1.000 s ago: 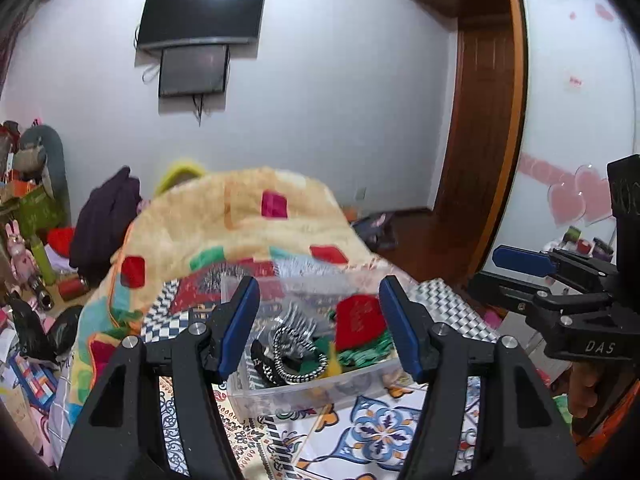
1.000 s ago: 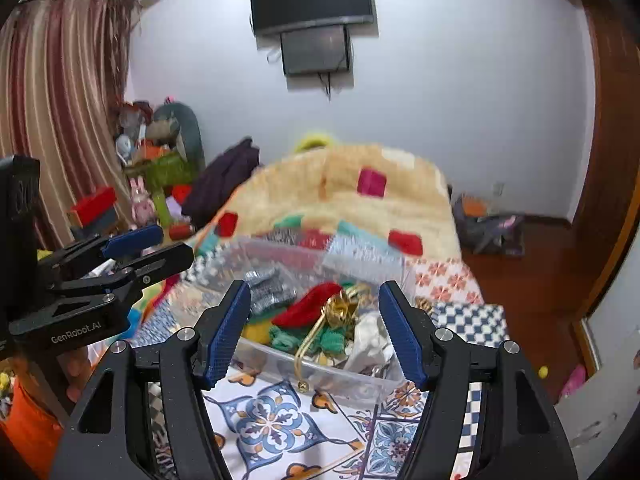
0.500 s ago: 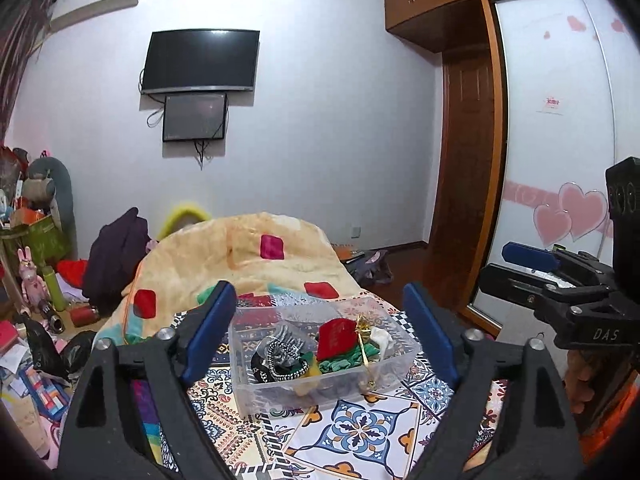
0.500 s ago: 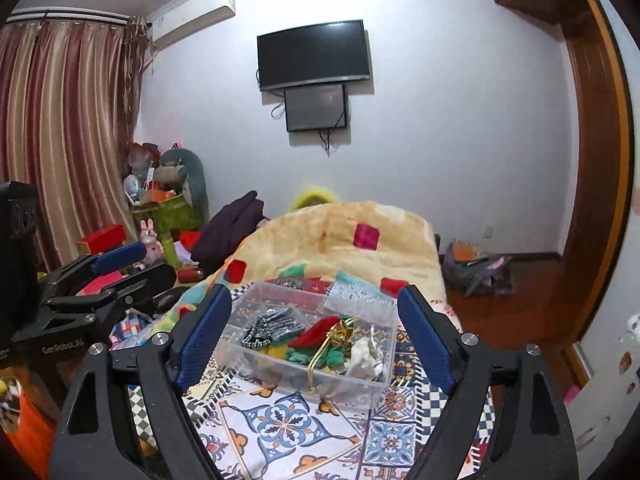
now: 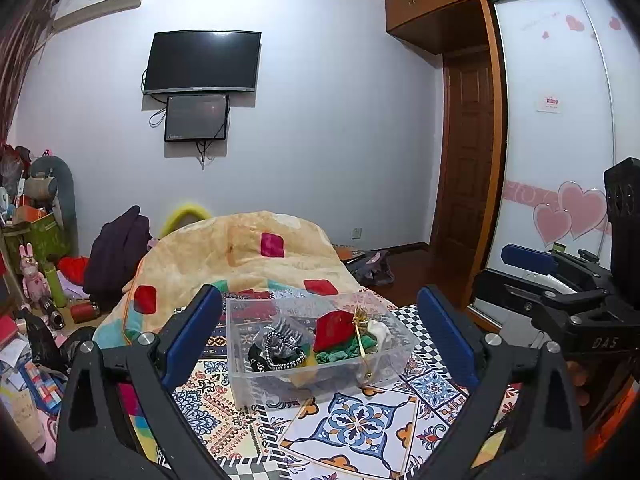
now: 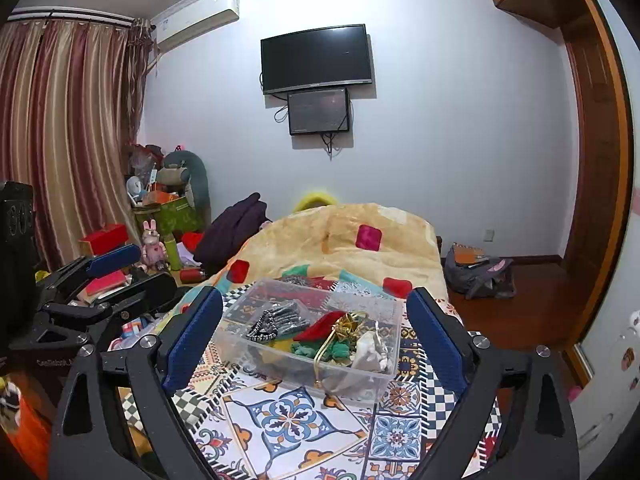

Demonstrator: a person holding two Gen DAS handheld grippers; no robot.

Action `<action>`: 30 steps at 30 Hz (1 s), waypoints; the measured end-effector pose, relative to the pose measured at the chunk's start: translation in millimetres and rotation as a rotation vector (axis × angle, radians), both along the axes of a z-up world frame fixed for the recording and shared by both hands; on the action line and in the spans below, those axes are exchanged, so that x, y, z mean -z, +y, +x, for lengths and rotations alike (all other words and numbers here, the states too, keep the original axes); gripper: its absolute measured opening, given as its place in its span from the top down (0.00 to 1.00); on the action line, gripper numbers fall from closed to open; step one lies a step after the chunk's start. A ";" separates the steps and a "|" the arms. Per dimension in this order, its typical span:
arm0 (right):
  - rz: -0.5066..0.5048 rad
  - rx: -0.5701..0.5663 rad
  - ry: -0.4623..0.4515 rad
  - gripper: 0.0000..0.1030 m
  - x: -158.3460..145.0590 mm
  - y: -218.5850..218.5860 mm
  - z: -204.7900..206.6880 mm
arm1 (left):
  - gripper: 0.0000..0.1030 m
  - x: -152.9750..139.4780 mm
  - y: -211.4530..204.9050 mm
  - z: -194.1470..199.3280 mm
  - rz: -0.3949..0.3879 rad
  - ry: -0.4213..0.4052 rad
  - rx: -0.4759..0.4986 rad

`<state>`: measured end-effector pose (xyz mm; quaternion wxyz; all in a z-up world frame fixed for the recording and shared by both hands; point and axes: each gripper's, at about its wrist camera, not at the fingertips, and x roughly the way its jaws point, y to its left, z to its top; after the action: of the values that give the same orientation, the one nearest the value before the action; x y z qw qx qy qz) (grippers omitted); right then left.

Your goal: Organize soft objects

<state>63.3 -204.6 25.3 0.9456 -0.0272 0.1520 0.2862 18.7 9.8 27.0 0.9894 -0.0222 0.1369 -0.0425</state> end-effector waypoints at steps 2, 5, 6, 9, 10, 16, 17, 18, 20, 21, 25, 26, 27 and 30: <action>0.001 -0.001 0.002 0.09 0.4 0.2 -0.1 | 0.04 1.4 0.1 -0.2 0.000 0.001 -0.001; 0.005 -0.001 0.005 0.09 1.4 -0.9 -0.8 | 0.03 2.6 0.3 -0.6 -0.001 0.002 -0.001; 0.006 -0.002 0.007 0.09 1.0 -0.6 -0.6 | 0.03 2.6 0.4 -0.6 -0.001 0.002 -0.002; 0.006 -0.002 0.006 0.09 2.0 -2.4 -2.2 | 0.03 4.2 -0.4 -0.3 0.000 0.003 -0.004; 0.006 -0.002 0.005 0.09 1.8 -2.3 -2.3 | 0.03 4.5 -0.3 -1.1 0.000 0.003 -0.003; 0.013 -0.002 0.008 0.08 1.5 -4.3 -2.1 | 0.03 4.9 -0.5 -1.4 0.003 0.003 0.000; 0.014 -0.002 0.008 0.08 1.6 -4.7 -2.2 | 0.03 4.9 -0.6 -1.5 0.004 0.003 0.000; 0.013 -0.002 0.008 0.08 1.6 -4.6 -2.3 | 0.03 4.6 -0.5 -1.7 0.004 0.002 0.000; 0.014 -0.003 0.008 0.08 1.6 -5.0 -2.8 | 0.03 4.6 -0.5 -1.7 0.004 0.002 0.000; 0.014 -0.002 0.008 0.08 1.6 -5.0 -2.9 | 0.03 4.6 -0.5 -1.7 0.004 0.003 0.000; 0.017 -0.004 0.008 0.08 0.5 -5.0 -3.7 | 0.03 4.4 -0.7 -1.9 0.005 0.003 -0.001; 0.017 -0.004 0.008 0.08 0.2 -5.0 -3.8 | 0.03 4.4 -0.8 -1.9 0.005 0.003 0.000; 0.017 -0.004 0.008 0.08 0.9 -5.1 -3.6 | 0.03 4.5 -0.7 -2.1 0.005 0.003 0.001; 0.017 -0.004 0.008 0.08 1.0 -5.1 -3.7 | 0.03 4.2 -1.0 -2.2 0.005 0.002 0.000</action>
<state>59.6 -209.7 24.3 0.9447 -0.0184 0.1532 0.2893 16.4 8.9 22.8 0.9893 -0.0197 0.1382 -0.0423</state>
